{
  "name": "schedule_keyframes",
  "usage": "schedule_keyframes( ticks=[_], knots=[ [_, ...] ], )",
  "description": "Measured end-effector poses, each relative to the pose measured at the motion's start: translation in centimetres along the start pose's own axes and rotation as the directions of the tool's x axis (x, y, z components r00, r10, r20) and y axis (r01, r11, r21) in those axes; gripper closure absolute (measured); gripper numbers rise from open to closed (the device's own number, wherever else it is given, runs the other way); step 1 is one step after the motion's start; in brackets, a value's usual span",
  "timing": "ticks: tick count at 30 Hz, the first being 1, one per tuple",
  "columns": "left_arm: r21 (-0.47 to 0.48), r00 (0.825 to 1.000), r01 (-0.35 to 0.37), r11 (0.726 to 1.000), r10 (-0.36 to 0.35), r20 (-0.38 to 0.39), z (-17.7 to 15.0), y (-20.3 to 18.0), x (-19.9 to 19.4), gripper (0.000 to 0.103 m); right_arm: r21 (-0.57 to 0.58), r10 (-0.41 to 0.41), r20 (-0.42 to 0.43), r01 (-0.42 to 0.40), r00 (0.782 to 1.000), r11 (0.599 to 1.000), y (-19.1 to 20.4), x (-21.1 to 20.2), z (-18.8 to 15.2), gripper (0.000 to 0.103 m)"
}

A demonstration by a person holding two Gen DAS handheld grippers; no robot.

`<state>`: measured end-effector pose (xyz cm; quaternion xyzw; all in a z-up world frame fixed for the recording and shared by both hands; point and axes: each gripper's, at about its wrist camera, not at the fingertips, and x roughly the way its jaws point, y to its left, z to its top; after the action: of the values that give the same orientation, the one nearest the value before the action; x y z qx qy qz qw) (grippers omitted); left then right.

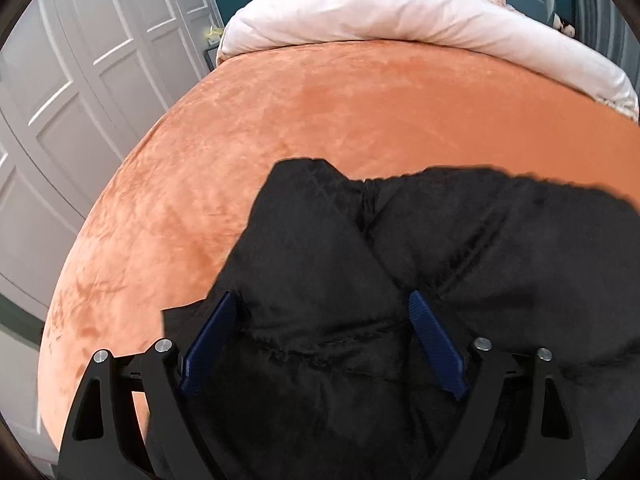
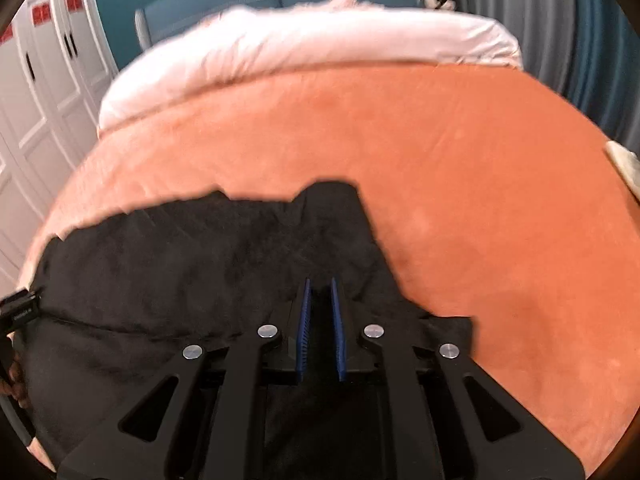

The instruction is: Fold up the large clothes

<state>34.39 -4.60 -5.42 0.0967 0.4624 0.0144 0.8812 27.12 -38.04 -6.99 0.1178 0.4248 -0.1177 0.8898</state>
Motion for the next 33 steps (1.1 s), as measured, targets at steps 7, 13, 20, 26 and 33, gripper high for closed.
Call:
schedule_keyframes(
  ticks=[7, 13, 20, 26, 33],
  knots=[
    [-0.057, 0.997, 0.046, 0.997, -0.042, 0.070, -1.4, 0.4, 1.2, 0.009, 0.004, 0.037, 0.051, -0.038, 0.998, 0.999, 0.3, 1.9, -1.4, 0.096],
    [-0.072, 0.994, 0.038, 0.997, -0.030, 0.108, -2.0, 0.1, 2.1, 0.008, 0.026, 0.056, 0.080, -0.058, 0.995, 0.998, -0.4, 2.1, -2.4, 0.097],
    [-0.083, 0.995, 0.080, 0.993, -0.074, 0.069, -1.4, 1.5, 0.9, 0.013, -0.012, -0.006, 0.067, 0.007, 0.998, 1.000, 1.7, -1.2, -0.7, 0.092],
    [-0.298, 0.983, 0.160, 0.941, -0.126, 0.131, -4.5, 10.4, -7.4, 0.015, -0.217, 0.217, 0.139, -0.184, 0.966, 0.959, 12.0, -9.7, -0.1, 0.092],
    [-0.491, 0.970, 0.202, 0.847, -0.241, -0.018, -11.2, 16.4, -7.1, 0.013, -0.218, 0.206, -0.048, -0.212, 0.977, 0.953, 19.2, -3.5, -2.6, 0.092]
  ],
)
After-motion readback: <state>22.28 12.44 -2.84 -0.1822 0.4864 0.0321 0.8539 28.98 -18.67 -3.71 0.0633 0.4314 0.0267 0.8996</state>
